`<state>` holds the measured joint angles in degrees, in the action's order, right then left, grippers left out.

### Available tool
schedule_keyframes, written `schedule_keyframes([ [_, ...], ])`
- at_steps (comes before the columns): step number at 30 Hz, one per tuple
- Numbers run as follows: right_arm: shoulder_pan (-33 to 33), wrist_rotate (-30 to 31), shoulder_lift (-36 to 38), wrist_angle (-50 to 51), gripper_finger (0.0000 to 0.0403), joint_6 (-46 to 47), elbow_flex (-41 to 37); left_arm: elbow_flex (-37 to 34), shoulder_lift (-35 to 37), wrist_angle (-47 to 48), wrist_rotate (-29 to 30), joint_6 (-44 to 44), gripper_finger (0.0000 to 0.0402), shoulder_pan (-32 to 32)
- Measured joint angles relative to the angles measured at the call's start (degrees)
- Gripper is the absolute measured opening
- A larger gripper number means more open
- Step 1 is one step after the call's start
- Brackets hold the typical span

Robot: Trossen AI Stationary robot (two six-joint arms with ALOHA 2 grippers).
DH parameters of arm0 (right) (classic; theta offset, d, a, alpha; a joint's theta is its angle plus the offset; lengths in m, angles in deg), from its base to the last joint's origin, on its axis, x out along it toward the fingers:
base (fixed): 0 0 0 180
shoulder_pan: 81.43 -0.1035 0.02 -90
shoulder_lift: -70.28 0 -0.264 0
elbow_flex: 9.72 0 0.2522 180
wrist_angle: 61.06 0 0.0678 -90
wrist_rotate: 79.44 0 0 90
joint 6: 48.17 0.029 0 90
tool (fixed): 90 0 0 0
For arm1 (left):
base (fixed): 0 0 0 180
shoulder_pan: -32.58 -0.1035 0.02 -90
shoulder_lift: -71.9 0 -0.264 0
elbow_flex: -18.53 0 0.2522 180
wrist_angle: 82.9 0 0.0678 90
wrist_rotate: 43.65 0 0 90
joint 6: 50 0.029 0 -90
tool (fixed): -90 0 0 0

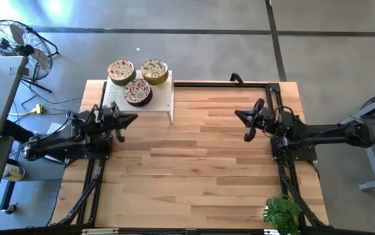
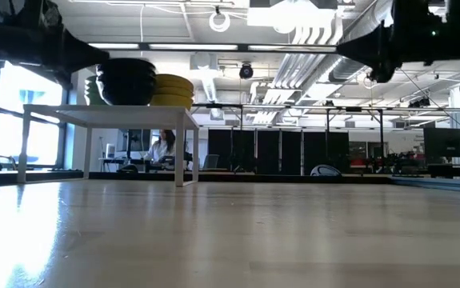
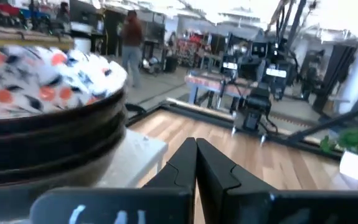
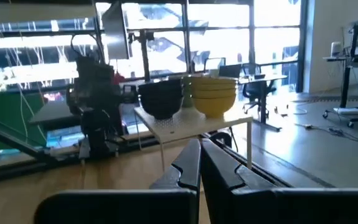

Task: Pick & Place Mini bowls
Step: Return to home Position

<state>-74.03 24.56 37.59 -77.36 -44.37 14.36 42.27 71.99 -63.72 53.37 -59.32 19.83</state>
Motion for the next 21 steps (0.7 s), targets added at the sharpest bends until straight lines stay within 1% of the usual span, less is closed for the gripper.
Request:
schedule_keyframes([
  [2,0.3,0.5,1.6,-3.1,0.0000,0.1,-2.6,0.1,-0.6,0.9,-1.6,0.0,0.0000,0.0],
  [4,0.5,1.0,3.0,-4.4,0.0000,0.2,-4.4,0.1,-1.1,2.3,-4.9,0.0,0.0000,0.0],
  [6,0.6,0.6,4.9,-4.4,0.0000,0.4,-6.2,0.1,-1.2,4.4,-8.7,-0.5,0.0000,0.0],
  [9,0.6,-0.7,7.4,-4.7,0.0000,0.7,-8.7,0.1,-0.5,7.3,-11.3,-1.0,0.0000,0.0],
  [12,0.6,-1.1,9.9,-2.6,0.0000,0.6,-9.7,-0.2,-0.4,7.3,-11.1,-0.4,0.0000,0.0],
  [14,0.6,-1.1,11.0,-1.3,0.0000,-0.4,-9.8,-1.5,-0.5,5.5,-10.6,-0.1,0.0000,0.0],
  [19,0.6,-0.3,11.4,1.5,0.0000,-0.5,-9.8,-8.5,-0.5,-6.0,-9.0,-1.6,0.0000,0.0],
  [20,0.6,-0.7,11.3,2.0,0.0000,0.2,-9.8,-9.0,-0.7,-7.6,-8.4,-2.0,0.0000,0.0],
  [21,0.6,-1.0,11.3,2.8,0.0000,0.5,-9.8,-8.8,-0.6,-7.1,-7.3,-2.5,0.0000,0.0],
])
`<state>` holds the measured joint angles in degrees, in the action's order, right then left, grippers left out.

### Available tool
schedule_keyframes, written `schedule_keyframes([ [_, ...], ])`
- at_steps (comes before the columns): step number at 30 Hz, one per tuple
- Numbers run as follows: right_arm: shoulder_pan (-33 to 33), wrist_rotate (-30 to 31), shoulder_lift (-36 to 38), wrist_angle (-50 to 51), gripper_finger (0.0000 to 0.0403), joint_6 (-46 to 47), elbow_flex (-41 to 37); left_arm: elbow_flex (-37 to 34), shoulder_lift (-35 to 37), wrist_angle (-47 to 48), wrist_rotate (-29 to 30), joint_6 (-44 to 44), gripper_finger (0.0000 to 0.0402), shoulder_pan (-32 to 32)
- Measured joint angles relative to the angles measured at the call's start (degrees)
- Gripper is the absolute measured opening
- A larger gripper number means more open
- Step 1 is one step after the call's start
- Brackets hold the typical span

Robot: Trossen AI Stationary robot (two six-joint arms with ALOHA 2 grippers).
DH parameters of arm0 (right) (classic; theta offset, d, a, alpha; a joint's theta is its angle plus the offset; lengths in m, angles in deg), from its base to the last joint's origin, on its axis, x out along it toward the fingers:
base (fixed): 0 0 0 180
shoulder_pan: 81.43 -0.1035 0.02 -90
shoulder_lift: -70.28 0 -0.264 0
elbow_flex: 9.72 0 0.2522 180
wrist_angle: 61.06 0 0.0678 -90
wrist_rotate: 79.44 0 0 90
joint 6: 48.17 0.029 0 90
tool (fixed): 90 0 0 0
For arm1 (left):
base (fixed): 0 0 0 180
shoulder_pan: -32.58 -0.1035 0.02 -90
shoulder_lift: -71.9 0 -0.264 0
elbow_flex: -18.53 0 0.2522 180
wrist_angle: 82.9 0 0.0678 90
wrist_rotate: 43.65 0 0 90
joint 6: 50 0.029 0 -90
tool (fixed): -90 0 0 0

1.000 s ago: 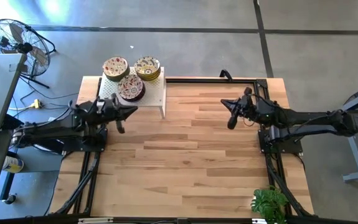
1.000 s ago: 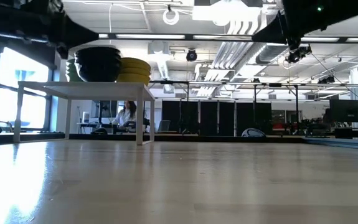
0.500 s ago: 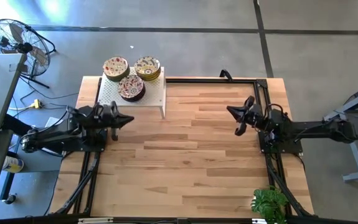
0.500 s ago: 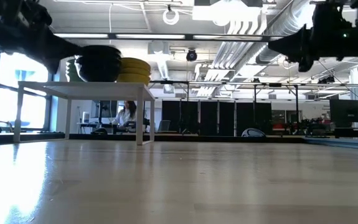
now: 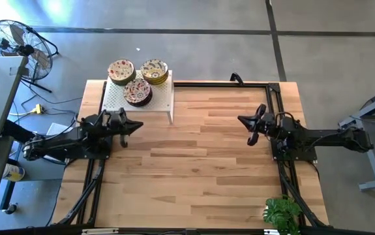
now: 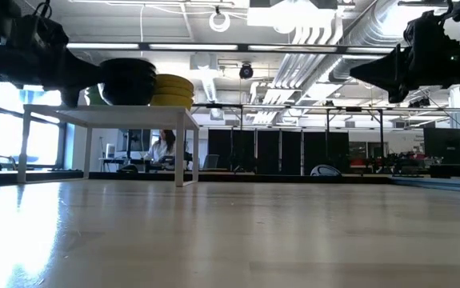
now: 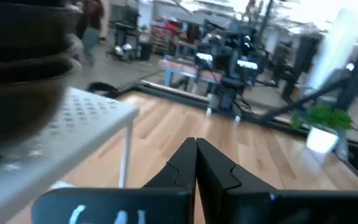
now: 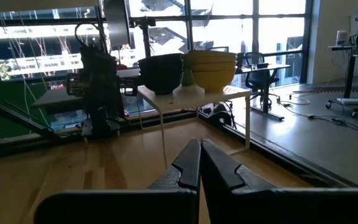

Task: Pick & Place Mini bowls
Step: Return to home Position

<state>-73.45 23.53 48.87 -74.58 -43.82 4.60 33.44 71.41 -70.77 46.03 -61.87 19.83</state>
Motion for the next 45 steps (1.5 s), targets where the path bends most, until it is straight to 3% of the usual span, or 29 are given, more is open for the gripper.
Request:
schedule_keyframes([
  [5,0.0,0.0,0.4,0.9,0.0000,-0.1,0.0,-0.3,0.1,0.0,1.0,1.6,0.0000,0.0],
  [9,0.0,-6.0,5.1,-1.9,0.0000,-2.1,0.0,-0.3,0.1,0.0,2.4,2.4,0.0000,0.0],
  [16,0.0,-5.5,21.3,15.5,0.0000,-1.5,0.0,-0.4,0.1,0.6,0.8,0.3,0.0000,0.0],
  [30,1.6,-2.0,21.2,21.5,0.0000,-2.0,0.0,-0.4,-0.2,1.4,-0.3,-1.9,0.0001,0.0],
  [39,2.3,-2.5,21.1,23.7,0.0000,-0.8,0.0,-0.4,-0.5,1.2,2.3,4.4,0.0001,0.0],
  [45,2.3,-2.6,21.0,23.7,0.0000,6.0,-0.1,-0.4,-0.5,1.2,2.3,4.1,0.0001,0.0],
])
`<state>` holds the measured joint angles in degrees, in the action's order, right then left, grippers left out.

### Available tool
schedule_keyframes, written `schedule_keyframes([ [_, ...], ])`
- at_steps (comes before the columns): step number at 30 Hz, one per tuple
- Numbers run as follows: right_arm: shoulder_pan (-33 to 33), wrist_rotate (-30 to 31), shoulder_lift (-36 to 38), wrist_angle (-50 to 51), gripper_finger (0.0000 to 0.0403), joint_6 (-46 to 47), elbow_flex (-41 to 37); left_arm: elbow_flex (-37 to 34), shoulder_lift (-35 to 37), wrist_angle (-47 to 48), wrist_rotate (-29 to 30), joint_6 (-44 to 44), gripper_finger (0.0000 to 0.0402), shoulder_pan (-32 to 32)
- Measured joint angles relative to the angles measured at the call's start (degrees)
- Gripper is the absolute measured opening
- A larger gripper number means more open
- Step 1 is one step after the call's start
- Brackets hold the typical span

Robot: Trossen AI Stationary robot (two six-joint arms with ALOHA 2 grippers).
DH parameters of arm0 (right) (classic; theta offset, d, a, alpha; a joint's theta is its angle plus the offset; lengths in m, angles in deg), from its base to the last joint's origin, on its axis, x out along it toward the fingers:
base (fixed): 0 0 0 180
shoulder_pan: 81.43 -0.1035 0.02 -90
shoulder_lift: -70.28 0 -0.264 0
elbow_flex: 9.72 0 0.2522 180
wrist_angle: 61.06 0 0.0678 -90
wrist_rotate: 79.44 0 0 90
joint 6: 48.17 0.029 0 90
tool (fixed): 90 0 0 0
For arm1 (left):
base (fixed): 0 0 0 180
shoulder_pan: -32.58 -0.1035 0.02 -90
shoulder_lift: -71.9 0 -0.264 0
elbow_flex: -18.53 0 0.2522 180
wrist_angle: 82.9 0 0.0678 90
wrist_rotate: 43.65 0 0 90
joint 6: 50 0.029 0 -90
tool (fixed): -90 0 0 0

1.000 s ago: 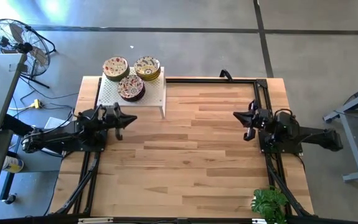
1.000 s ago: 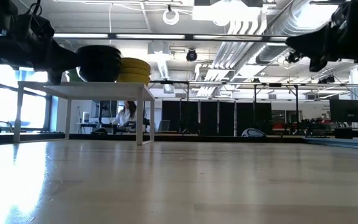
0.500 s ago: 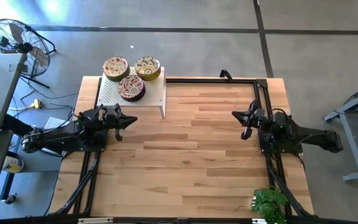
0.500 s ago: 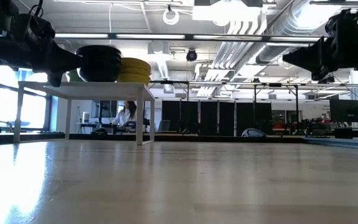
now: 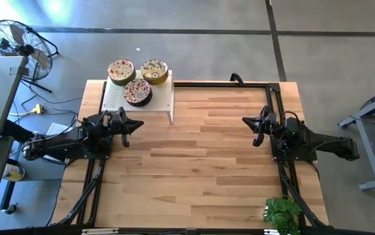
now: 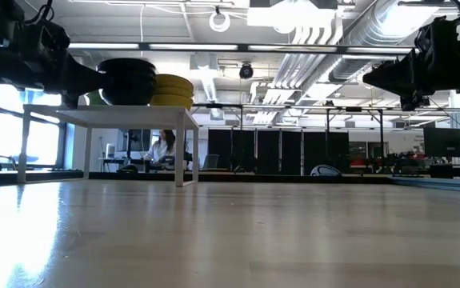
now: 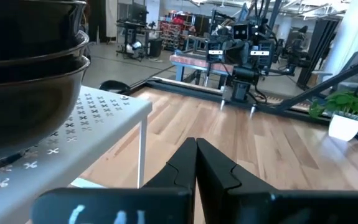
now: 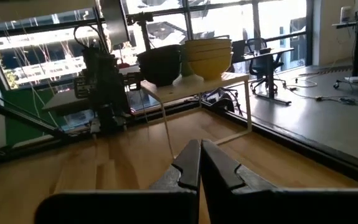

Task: Pick & Place Mini bowls
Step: Return to home Position

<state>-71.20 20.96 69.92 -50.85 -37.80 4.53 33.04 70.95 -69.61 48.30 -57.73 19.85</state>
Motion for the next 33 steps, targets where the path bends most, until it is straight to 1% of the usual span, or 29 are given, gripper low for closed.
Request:
schedule_keyframes([
  [5,0.0,0.7,0.0,-0.1,0.0000,-2.8,0.0,0.0,0.0,0.0,-0.1,-0.6,0.0001,0.0],
  [10,0.0,5.5,0.0,-0.2,0.0000,-3.1,0.0,0.0,0.0,0.0,0.1,-0.7,0.0001,0.0],
  [13,0.0,6.8,0.0,-0.2,0.0000,-3.7,0.0,0.0,0.0,0.0,0.9,-1.0,0.0001,0.0],
  [17,0.0,6.7,-0.1,-0.1,0.0000,-5.6,0.0,0.0,-0.1,-0.7,3.6,-0.4,0.0001,0.0],
  [19,0.0,5.6,-0.1,0.1,0.0000,-6.3,0.0,0.0,0.0,-0.9,4.6,-0.4,0.0001,0.0],
  [23,0.0,3.1,-1.4,0.6,0.0000,-6.6,0.0,0.0,0.0,-1.0,4.6,-0.4,0.0001,0.0],
  [29,0.0,4.3,-5.6,0.5,0.0000,-9.4,0.0,0.0,0.0,-1.0,5.1,-0.2,0.0001,0.0],
  [33,0.0,3.5,-7.1,-0.4,0.0000,-9.8,0.0,0.0,0.0,-1.0,5.1,0.0,0.0001,0.0],
])
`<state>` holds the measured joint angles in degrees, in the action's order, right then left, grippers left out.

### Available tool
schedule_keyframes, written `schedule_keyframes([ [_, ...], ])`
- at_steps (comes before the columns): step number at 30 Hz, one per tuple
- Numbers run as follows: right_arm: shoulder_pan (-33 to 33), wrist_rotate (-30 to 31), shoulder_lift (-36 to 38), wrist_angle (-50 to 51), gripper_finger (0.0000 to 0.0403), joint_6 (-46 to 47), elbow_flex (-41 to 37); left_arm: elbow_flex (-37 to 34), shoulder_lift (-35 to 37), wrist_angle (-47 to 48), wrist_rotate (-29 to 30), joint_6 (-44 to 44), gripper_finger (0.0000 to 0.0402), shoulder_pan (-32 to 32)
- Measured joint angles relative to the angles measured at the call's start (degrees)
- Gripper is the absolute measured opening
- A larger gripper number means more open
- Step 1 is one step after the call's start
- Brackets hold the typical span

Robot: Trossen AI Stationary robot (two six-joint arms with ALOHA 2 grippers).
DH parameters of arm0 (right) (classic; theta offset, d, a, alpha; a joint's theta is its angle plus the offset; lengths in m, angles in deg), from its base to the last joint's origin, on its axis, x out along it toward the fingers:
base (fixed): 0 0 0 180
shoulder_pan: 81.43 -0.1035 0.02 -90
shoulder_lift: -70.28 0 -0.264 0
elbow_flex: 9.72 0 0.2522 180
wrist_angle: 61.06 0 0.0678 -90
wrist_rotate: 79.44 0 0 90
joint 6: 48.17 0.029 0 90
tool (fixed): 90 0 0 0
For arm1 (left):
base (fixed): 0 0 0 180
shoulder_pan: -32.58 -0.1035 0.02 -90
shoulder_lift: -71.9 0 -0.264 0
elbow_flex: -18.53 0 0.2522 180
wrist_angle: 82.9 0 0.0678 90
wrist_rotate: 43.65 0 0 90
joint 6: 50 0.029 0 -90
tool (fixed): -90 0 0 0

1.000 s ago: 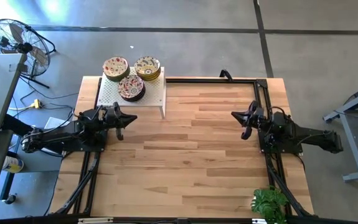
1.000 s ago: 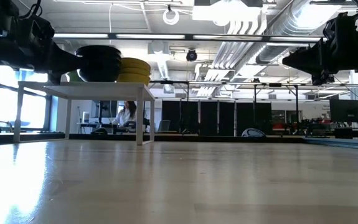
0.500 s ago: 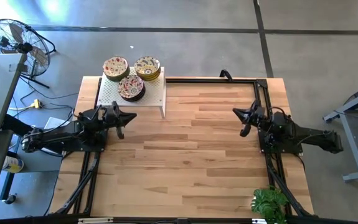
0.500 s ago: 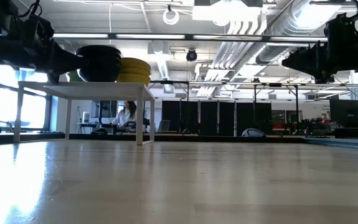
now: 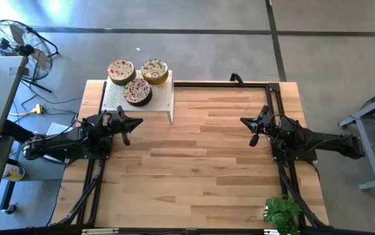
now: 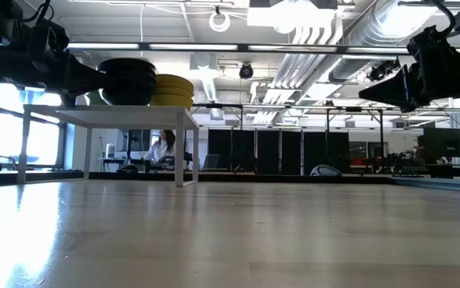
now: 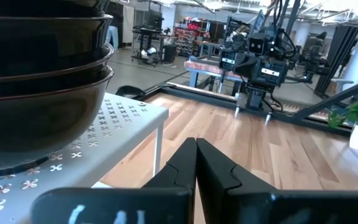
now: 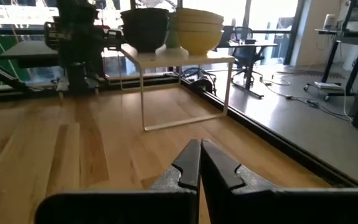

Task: Pick & Place Mini bowls
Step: Return to home Position

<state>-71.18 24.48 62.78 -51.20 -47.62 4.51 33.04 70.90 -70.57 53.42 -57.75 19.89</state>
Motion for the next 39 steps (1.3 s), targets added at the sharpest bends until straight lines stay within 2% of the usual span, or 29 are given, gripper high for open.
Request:
schedule_keyframes([
  [4,0.0,-1.6,0.3,-4.9,0.0000,-0.7,0.0,0.0,0.0,0.0,0.0,0.0,0.0001,0.0],
  [10,0.0,-2.3,3.1,-1.3,0.0000,-1.6,0.0,0.0,0.0,0.0,0.0,0.0,0.0001,0.0],
  [16,0.0,0.6,7.2,0.3,0.0000,-4.0,0.0,0.0,0.0,0.0,-0.1,0.0,0.0001,0.0],
  [20,0.0,2.3,6.7,0.2,0.0000,-5.1,0.0,0.0,0.0,0.0,-0.1,0.0,0.0001,0.0],
  [39,0.0,1.7,6.7,-0.4,0.0000,-5.1,0.0,0.0,0.0,0.0,-0.2,0.0,0.0001,0.0],
])
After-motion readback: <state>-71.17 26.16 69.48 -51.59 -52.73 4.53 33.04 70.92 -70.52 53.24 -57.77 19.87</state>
